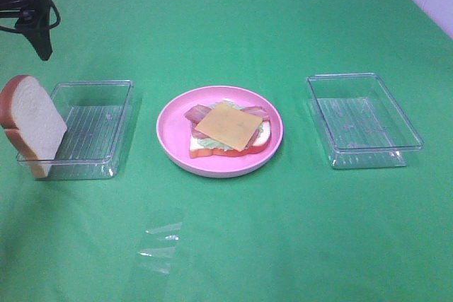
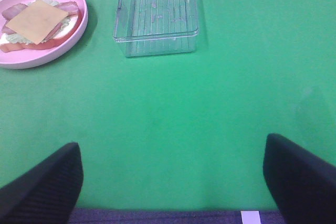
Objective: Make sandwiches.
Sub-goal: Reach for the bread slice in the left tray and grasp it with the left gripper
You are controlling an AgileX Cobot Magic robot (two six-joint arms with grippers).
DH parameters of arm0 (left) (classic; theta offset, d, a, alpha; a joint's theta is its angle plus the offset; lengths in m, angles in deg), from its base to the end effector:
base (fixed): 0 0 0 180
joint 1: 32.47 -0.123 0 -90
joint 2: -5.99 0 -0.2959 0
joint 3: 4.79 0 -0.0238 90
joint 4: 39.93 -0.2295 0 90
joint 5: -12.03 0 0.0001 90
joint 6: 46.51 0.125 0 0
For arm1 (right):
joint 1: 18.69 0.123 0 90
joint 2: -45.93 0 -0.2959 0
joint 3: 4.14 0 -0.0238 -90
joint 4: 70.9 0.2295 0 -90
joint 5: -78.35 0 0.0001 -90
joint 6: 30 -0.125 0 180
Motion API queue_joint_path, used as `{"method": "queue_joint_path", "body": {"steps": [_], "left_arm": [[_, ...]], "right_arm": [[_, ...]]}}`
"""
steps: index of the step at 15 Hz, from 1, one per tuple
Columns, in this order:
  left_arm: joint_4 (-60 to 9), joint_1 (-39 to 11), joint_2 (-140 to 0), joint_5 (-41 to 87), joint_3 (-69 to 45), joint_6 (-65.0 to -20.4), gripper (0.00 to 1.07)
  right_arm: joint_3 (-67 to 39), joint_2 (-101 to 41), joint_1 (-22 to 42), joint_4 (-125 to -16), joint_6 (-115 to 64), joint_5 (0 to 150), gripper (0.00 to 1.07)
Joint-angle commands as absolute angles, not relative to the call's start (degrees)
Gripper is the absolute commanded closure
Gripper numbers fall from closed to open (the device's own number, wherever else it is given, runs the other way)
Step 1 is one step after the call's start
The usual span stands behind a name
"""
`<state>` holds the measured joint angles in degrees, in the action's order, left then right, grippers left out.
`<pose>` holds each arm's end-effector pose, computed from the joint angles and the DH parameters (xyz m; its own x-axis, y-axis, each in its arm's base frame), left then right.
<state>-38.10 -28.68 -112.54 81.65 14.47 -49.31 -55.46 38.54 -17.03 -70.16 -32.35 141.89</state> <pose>0.3945 -0.0299 0.2469 -0.9816 0.0050 -0.1907 0.0130 0.9991 -0.0409 -0.0041 0.0013 0.2338 -0.5346 0.0313 -0.8445 -0.0138 0.9989 0.0457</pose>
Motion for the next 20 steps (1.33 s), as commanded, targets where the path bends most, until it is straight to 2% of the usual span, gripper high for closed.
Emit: {"method": "queue_joint_path", "body": {"steps": [1,13,17,20], "left_arm": [[-36.61,-28.74,-112.49,87.26,10.41,-48.51,0.04],[-36.66,-28.51,-121.02,81.65,8.92,-44.39,0.06],[-36.72,-28.51,-121.02,81.76,8.92,-44.39,0.46],[-36.84,-28.51,-121.02,81.65,8.92,-44.67,0.47]], "right_arm": [[-55.58,40.32,-17.43,-69.76,-31.95,141.78,0.18],[-55.58,40.32,-17.43,-69.76,-31.95,141.78,0.18],[-55.58,40.32,-17.43,-69.76,-31.95,141.78,0.18],[-55.58,40.32,-17.43,-69.76,-31.95,141.78,0.18]]}}
